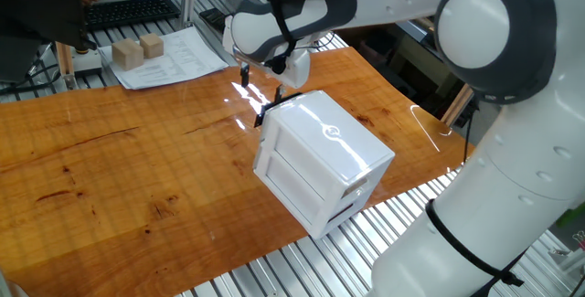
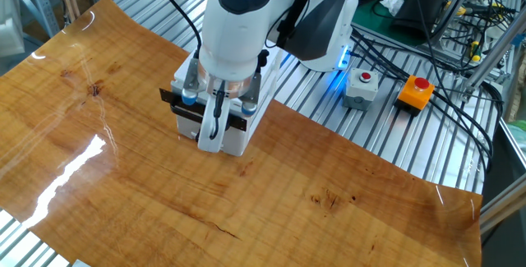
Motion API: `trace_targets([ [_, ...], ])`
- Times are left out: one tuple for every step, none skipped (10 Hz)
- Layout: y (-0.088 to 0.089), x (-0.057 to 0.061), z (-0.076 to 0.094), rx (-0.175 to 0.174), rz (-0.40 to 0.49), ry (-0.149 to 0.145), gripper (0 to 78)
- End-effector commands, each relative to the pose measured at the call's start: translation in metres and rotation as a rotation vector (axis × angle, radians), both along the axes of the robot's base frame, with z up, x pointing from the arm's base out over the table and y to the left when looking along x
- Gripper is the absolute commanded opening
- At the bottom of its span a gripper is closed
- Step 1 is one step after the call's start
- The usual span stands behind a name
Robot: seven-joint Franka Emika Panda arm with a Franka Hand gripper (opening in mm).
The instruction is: Put things in the drawer
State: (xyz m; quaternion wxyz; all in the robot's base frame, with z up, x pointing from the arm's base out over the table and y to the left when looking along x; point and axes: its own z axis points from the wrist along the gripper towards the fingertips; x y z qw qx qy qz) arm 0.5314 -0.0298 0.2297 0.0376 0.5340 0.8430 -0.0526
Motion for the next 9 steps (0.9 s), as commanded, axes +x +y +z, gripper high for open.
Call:
trace_targets([
  [-0.005, -0.018, -0.014, 0.017, 0.005, 0.049, 77.5],
  [-0.006, -0.019, -0.011, 0.016, 0.015, 0.057, 77.5],
  [-0.007, -0.020, -0.008, 0.017, 0.020, 0.064, 77.5],
  [-0.008, -0.020, -0.007, 0.015, 0.026, 0.070, 77.5],
  [-0.008, -0.020, -0.007, 0.012, 0.030, 0.075, 77.5],
  [-0.008, -0.020, -0.007, 0.023, 0.025, 0.075, 77.5],
  [-0.008, -0.021, -0.005, 0.023, 0.029, 0.078, 77.5],
  [-0.009, -0.022, -0.003, 0.021, 0.034, 0.087, 77.5],
  [-0.009, -0.022, -0.002, 0.024, 0.033, 0.084, 77.5],
])
